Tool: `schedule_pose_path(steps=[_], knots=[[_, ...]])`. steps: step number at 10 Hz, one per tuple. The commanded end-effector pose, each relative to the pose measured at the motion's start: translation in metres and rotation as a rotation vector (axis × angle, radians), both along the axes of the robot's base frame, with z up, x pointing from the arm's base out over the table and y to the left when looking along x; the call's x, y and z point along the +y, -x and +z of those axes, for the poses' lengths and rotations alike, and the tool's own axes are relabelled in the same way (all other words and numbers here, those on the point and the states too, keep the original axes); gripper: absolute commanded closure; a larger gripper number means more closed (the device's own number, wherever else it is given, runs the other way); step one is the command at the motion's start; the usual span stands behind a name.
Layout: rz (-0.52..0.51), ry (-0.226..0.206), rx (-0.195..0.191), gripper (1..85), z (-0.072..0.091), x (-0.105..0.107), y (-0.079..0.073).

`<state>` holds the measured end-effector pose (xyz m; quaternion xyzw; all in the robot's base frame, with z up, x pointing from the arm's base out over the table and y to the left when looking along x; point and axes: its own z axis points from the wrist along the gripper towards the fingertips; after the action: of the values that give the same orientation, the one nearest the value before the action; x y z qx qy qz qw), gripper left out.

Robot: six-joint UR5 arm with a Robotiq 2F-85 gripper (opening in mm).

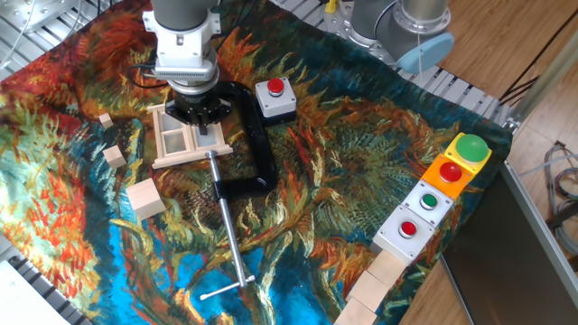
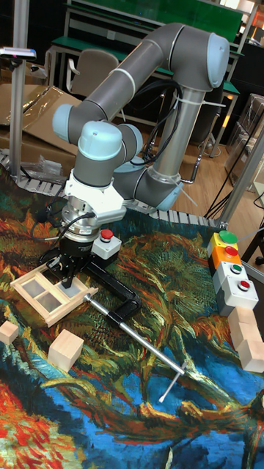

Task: Close a sliding window

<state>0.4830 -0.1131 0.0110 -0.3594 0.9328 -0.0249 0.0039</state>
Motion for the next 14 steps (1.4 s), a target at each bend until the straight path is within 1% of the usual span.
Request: schedule_pose_path(steps=[1, 7, 14], knots=[[-0.005, -0.009, -0.004, 84.3, 0.001, 0.0, 0.001], [-0.001, 0.005, 0.013, 84.3, 0.002, -0.006, 0.007], [0.009, 0.035, 0.037, 84.3, 0.004, -0.021, 0.02]])
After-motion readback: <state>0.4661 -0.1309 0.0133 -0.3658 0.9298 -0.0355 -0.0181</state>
